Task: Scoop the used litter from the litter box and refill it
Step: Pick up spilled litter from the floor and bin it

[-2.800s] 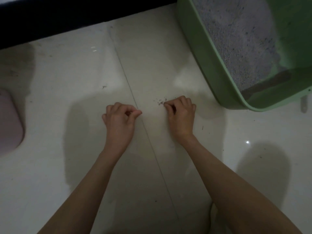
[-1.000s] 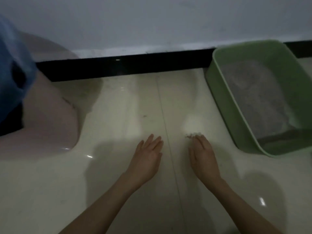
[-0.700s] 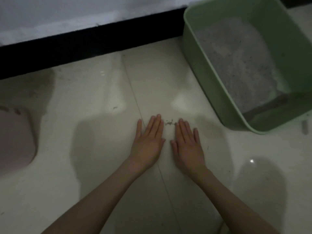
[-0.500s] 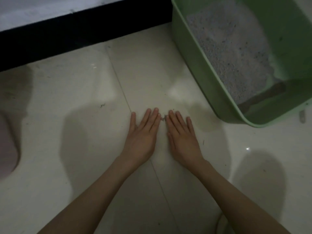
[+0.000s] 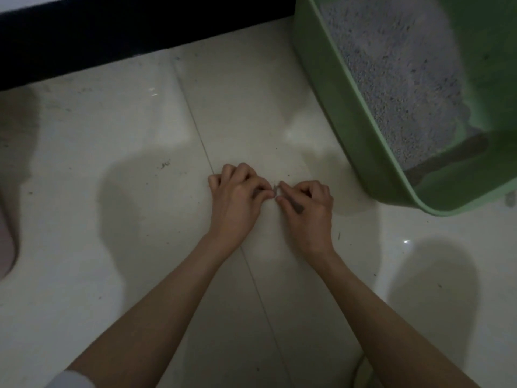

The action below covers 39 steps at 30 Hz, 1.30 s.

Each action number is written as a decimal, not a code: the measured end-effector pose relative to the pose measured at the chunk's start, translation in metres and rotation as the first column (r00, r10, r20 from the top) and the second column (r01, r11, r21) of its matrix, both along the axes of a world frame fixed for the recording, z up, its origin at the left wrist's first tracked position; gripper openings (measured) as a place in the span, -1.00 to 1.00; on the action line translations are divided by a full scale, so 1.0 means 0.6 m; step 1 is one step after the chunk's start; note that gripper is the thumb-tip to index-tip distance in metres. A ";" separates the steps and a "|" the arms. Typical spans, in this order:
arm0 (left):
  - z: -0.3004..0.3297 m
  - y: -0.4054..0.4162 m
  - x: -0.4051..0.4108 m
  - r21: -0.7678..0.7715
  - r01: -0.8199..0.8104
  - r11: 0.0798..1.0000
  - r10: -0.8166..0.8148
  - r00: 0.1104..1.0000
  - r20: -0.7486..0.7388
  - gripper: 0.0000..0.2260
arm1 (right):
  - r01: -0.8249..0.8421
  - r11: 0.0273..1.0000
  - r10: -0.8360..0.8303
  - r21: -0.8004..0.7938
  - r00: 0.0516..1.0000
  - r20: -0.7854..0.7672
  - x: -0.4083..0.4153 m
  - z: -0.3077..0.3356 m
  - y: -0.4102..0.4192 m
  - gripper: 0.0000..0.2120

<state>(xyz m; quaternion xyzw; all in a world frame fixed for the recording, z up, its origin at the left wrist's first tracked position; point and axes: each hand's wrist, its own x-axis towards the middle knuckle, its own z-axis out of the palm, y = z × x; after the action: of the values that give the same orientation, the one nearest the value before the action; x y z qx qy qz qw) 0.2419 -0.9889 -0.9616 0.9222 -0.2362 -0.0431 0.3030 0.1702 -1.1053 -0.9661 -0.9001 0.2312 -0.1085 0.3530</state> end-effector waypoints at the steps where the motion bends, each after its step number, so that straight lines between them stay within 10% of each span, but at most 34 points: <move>1: 0.000 -0.001 0.000 0.010 0.005 1.000 -0.006 1.000 0.008 -0.81 | 0.006 1.000 -0.006 0.010 1.000 0.001 0.002 0.000 0.000 -0.75; 22: 0.040 0.086 -0.039 0.030 -0.279 0.960 0.278 0.934 -0.227 -0.91 | -0.240 0.887 0.209 -0.396 0.971 -0.119 0.050 0.000 0.010 -0.78; 27: 0.069 0.126 -0.047 -0.004 -0.250 0.968 0.243 0.945 -0.220 -0.93 | -0.166 0.976 0.129 -0.143 0.963 -0.239 0.049 0.038 0.018 -0.80; 39: 0.326 0.255 -0.053 -0.276 -0.293 0.915 0.336 0.934 0.124 -0.88 | -0.412 0.879 0.372 0.238 0.907 0.195 0.113 0.340 0.232 -0.87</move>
<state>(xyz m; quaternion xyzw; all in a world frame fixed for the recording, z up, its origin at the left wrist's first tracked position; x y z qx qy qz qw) 0.2104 -0.8358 -0.7662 0.9023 -0.1127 0.1148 0.4000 0.2383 -0.9663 -0.7619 -0.8603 0.0306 -0.0662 0.5045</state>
